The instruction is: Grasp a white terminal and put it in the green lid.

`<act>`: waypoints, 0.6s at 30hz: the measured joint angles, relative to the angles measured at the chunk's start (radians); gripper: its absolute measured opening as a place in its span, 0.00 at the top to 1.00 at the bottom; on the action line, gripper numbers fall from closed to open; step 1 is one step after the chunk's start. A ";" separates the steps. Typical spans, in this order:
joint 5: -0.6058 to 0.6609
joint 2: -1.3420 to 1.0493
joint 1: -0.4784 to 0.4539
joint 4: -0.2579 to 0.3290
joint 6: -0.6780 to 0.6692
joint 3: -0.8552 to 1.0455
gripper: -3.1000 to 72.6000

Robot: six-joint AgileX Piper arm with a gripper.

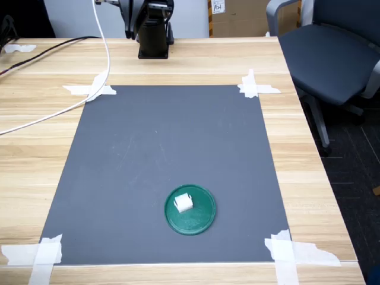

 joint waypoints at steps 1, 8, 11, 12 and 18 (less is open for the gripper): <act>0.002 -0.013 0.000 0.000 0.000 0.009 1.00; 0.012 -0.065 0.000 0.000 -0.001 0.024 1.00; 0.015 -0.082 0.000 0.000 -0.001 0.024 1.00; 0.015 -0.088 0.000 0.000 -0.001 0.024 1.00; 0.019 -0.102 0.000 0.000 -0.001 0.024 1.00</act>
